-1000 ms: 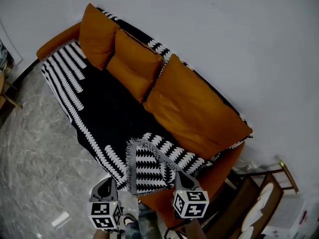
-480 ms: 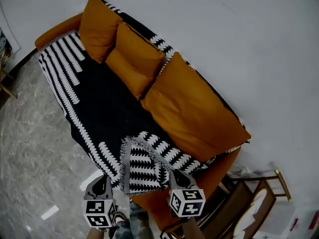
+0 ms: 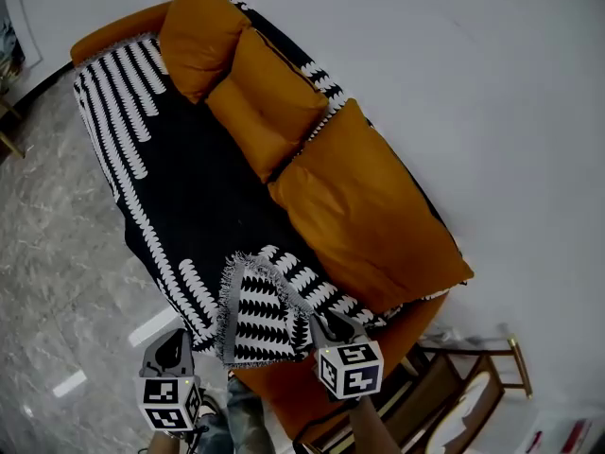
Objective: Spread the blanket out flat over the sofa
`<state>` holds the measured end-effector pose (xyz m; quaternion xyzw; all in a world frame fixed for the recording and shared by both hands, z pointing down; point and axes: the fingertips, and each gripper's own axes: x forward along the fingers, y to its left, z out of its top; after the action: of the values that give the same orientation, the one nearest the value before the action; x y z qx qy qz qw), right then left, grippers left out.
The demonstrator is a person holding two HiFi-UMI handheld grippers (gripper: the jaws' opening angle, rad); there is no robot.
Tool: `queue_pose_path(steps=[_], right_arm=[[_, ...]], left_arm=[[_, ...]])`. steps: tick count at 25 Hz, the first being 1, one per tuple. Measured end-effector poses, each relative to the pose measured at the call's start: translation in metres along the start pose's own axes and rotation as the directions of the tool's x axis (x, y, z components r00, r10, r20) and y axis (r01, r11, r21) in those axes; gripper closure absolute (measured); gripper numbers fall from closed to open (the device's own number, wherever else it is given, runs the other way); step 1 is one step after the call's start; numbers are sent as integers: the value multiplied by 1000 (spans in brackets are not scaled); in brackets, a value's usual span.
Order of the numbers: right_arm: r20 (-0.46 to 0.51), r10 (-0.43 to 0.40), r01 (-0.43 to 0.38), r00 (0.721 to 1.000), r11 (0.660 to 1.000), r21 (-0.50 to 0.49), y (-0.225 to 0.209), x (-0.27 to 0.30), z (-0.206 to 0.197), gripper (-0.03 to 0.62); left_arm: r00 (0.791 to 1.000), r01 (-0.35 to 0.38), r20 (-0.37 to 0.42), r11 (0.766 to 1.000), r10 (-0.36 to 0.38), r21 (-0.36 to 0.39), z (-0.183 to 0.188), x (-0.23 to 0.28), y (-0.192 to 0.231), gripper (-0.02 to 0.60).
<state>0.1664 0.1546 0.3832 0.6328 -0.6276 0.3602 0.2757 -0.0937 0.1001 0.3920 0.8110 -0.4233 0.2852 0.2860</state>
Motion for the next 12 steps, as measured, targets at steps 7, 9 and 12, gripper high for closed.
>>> queue_pose_path(steps=[7,9,12], right_arm=[[-22,79,-81,997,990,-117,8,28,26,477],[-25,106,-109,994,982,-153,10,37,33,476],[-30,128,-131,991,971,-201,11,51,42,474]], left_arm=[[1000,-27,-4,999,27,-38,-6,0,18,578],[1000,-24,-7,999,23,-49,-10,1,19,578],[1000,-20,-14,998,19,-54,-15,4,24,577]])
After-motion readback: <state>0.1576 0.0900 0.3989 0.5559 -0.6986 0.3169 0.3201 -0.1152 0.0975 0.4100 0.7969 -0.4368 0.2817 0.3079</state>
